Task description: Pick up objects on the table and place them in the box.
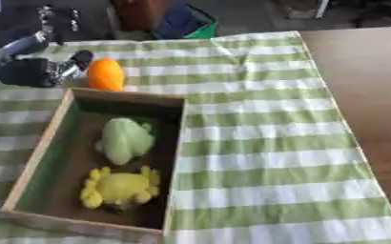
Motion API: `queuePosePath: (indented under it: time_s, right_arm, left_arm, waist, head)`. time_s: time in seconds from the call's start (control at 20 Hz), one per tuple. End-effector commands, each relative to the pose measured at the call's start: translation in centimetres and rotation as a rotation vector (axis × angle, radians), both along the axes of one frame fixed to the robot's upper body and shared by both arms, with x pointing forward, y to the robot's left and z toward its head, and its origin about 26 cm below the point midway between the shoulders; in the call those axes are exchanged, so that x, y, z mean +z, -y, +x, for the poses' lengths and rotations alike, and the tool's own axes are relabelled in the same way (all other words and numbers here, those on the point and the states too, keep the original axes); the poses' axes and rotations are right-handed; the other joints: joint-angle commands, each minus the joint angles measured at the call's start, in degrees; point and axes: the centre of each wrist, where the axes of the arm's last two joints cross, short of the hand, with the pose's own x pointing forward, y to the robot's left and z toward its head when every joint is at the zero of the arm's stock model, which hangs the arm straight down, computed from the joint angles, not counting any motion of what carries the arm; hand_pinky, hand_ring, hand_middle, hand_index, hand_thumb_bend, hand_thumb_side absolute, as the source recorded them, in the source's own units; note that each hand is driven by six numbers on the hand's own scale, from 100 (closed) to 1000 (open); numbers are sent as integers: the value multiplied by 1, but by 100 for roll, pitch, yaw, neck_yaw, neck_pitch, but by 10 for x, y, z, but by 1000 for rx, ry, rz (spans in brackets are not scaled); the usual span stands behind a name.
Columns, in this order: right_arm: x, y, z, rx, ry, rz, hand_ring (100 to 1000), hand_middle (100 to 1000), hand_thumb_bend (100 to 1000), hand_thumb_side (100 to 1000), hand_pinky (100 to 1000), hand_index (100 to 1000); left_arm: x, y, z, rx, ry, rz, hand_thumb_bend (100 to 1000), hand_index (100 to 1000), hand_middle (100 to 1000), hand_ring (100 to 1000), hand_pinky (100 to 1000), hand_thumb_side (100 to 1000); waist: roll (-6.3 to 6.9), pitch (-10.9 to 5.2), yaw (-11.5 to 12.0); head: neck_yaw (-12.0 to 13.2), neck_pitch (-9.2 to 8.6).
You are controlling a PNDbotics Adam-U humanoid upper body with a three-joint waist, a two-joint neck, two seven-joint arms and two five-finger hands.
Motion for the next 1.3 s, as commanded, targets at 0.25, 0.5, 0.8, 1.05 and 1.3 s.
queuePosePath:
  time_s: [0.25,0.5,0.8,1.05,1.3]
  right_arm:
    - [12,0,-4,15,39,-36,731,583,100,858,733,844]
    - [13,0,-4,18,39,-50,728,580,100,857,733,842]
    - [14,-1,-4,24,35,-63,727,578,100,855,733,842]
    - [14,-3,-4,35,31,-76,726,575,100,855,733,841]
    - [13,-2,-4,33,19,-83,725,573,100,853,734,841]
  left_arm:
    - [13,-64,15,147,-45,78,180,869,767,761,515,882]
    - [5,-83,25,209,-103,90,343,914,788,785,551,974]
    - [-3,-95,37,271,-164,59,442,914,819,813,587,1000]
    - [-14,-100,44,270,-235,15,310,929,824,822,596,967]
    - [-15,-98,47,238,-278,-49,258,945,826,813,585,928]
  waist:
    - [79,-14,-78]
    - [143,55,-151]
    - [206,135,-280]
    - [261,193,-391]
    - [298,248,-445]
  head:
    - [149,58]
    - [257,-41]
    - [381,-171]
    - [481,-286]
    - [516,-354]
